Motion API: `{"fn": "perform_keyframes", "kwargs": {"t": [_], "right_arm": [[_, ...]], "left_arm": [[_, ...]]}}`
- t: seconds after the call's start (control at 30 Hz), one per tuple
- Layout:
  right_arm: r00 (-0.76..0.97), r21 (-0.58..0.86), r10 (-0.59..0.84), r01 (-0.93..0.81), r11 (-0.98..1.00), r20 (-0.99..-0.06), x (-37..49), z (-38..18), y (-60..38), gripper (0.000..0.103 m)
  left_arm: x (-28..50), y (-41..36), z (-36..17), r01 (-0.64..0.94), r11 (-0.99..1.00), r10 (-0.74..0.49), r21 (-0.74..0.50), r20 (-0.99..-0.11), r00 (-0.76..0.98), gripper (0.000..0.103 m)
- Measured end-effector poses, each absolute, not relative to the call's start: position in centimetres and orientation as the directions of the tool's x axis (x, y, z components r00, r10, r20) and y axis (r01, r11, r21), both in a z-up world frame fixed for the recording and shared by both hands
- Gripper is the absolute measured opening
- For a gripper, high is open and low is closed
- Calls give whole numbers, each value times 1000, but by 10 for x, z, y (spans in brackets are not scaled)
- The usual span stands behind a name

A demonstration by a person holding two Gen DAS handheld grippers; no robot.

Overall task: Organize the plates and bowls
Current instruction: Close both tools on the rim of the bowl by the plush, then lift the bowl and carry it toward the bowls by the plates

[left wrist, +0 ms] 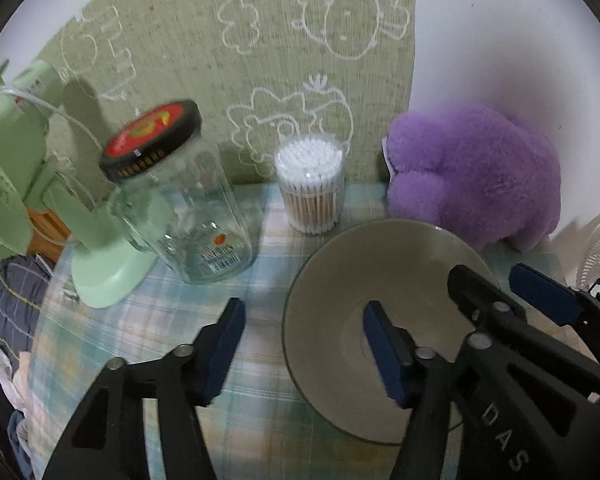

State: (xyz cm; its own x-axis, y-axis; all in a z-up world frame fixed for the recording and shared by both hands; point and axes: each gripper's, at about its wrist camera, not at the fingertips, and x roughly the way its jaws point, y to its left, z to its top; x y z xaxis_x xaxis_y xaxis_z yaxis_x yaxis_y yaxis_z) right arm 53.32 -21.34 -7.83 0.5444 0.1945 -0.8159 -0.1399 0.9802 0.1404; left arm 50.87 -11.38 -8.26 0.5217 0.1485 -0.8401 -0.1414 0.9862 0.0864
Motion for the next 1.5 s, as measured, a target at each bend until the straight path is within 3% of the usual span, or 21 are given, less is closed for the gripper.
{"fn": "perform_keyframes", "kwargs": {"t": [0.13, 0.2, 0.4, 0.93, 1.5], "right_arm": [[532, 159, 208, -138, 978, -821, 538, -88, -213, 34], [530, 153, 201, -134, 979, -824, 539, -91, -214, 23], [538, 134, 181, -126, 983, -823, 543, -95, -215, 15], [525, 98, 149, -124, 987, -838, 526, -85, -218, 15], [557, 103, 146, -108, 989, -818, 460, -25, -227, 15]], "left_arm": [[512, -112, -89, -125, 991, 114, 58, -852, 511, 36], [512, -114, -91, -113, 991, 119, 71, -849, 514, 33], [515, -117, -93, -124, 986, 159, 109, -836, 525, 26], [494, -118, -81, -123, 987, 152, 104, -856, 495, 22], [431, -120, -18, -110, 989, 147, 103, -817, 557, 22]]}}
